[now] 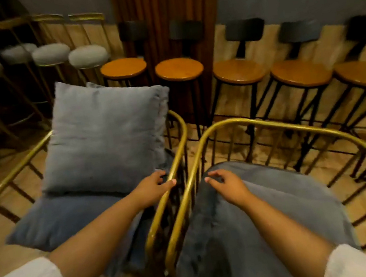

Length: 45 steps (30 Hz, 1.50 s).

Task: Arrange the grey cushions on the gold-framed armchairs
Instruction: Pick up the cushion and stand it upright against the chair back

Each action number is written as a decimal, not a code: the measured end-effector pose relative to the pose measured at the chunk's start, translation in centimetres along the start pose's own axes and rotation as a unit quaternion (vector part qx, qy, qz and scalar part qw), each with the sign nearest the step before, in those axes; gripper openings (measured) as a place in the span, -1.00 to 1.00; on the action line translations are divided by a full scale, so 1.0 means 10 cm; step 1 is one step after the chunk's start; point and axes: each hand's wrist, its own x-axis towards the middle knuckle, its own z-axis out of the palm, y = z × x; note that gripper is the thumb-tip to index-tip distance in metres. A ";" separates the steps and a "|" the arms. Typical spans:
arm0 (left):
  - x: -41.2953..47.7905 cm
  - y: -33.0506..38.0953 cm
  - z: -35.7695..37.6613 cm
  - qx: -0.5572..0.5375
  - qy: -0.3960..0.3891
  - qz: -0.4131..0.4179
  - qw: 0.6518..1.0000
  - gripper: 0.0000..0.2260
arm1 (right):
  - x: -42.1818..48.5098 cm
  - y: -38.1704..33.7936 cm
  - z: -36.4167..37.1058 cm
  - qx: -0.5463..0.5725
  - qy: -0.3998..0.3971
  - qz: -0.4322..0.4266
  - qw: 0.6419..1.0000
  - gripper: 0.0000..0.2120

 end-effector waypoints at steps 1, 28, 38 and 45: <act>0.07 -0.09 -0.19 -0.003 0.020 -0.003 1.000 -0.47 | 0.14 -0.15 0.11 0.011 0.000 -0.009 1.000 -0.68; 2.91 -2.51 -3.26 -0.277 0.174 -0.119 0.938 -0.19 | 3.08 -1.09 2.07 0.243 0.086 0.119 0.959 0.39; 2.61 -2.29 -3.14 -0.328 0.269 -0.058 0.903 -0.23 | 2.82 -1.14 1.94 0.319 0.101 0.081 0.939 -0.13; 2.02 -1.61 -3.08 -0.328 0.264 -0.043 0.906 0.04 | 2.20 -1.25 1.21 0.335 0.126 0.044 0.933 0.00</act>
